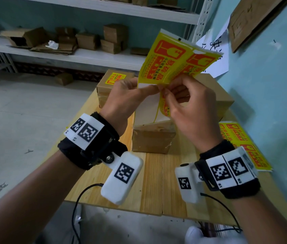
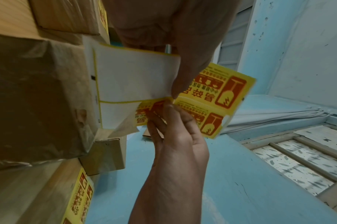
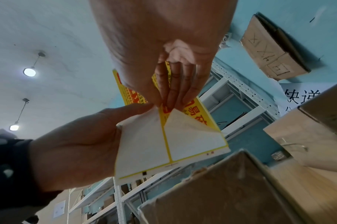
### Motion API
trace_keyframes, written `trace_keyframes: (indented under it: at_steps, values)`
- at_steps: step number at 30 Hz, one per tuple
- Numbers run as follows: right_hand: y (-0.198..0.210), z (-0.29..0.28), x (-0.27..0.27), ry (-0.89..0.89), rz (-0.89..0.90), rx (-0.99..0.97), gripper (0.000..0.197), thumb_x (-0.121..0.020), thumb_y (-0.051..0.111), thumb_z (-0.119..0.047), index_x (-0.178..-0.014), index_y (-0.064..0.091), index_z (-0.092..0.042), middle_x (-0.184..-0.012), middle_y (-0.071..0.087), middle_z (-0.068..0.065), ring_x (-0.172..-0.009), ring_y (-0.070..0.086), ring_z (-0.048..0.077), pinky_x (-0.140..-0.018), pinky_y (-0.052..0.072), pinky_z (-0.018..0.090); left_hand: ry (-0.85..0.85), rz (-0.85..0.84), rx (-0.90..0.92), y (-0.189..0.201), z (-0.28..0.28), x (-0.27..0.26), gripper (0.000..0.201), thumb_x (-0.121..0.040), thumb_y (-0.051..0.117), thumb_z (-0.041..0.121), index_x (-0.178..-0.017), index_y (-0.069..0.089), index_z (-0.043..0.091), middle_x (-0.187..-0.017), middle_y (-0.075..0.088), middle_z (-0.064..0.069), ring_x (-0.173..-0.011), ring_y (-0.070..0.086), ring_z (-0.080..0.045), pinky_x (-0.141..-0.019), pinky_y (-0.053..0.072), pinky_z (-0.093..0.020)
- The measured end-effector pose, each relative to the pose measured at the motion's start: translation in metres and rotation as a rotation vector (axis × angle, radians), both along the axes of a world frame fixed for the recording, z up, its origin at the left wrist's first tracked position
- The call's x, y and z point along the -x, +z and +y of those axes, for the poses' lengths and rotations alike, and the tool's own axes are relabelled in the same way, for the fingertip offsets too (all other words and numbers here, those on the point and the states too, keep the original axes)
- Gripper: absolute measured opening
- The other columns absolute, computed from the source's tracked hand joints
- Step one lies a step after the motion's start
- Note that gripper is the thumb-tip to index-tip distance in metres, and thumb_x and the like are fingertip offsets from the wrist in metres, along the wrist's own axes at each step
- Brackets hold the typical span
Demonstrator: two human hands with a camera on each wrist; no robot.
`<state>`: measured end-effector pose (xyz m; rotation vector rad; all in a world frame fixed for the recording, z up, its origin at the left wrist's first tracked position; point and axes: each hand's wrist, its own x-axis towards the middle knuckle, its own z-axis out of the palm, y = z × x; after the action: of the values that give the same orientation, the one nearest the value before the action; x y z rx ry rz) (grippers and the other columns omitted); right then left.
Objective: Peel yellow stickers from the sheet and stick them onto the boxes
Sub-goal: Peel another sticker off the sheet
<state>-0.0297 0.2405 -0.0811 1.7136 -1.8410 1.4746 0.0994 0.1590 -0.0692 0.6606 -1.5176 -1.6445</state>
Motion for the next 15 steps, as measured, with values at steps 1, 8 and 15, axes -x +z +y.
trace_keyframes:
  at_steps: [1,8,15]
  values:
    - [-0.0002,-0.0001,0.0001,-0.003,-0.001,-0.001,0.007,-0.090,0.066,-0.015,-0.088,0.065,-0.009,-0.082,0.067,0.000,-0.072,0.065,0.010,-0.067,0.055,0.032,0.001,0.003,-0.004,-0.0001,-0.0003,0.0002,0.022,-0.084,0.071,0.009,-0.106,0.073,0.007,-0.101,0.076,-0.007,-0.087,0.072,-0.016,-0.080,0.058,-0.030]
    - [0.0000,-0.0009,0.0012,-0.018,0.021,-0.027,0.024,-0.089,0.070,-0.020,-0.110,0.063,-0.011,-0.093,0.063,0.002,-0.075,0.062,0.009,-0.067,0.051,0.016,0.028,-0.038,-0.022,-0.0010,-0.0013,0.0011,0.022,-0.082,0.073,0.008,-0.104,0.073,0.009,-0.100,0.076,-0.006,-0.092,0.073,-0.020,-0.082,0.058,-0.033]
    - [-0.0025,0.0004,0.0001,-0.010,0.114,-0.098,0.035,-0.089,0.064,-0.022,-0.124,0.067,-0.017,-0.097,0.055,0.001,-0.087,0.055,0.013,-0.076,0.050,0.021,0.019,-0.084,-0.025,0.0006,0.0013,0.0004,0.025,-0.082,0.071,0.005,-0.106,0.072,0.009,-0.102,0.075,-0.006,-0.097,0.071,-0.024,-0.096,0.053,-0.046]
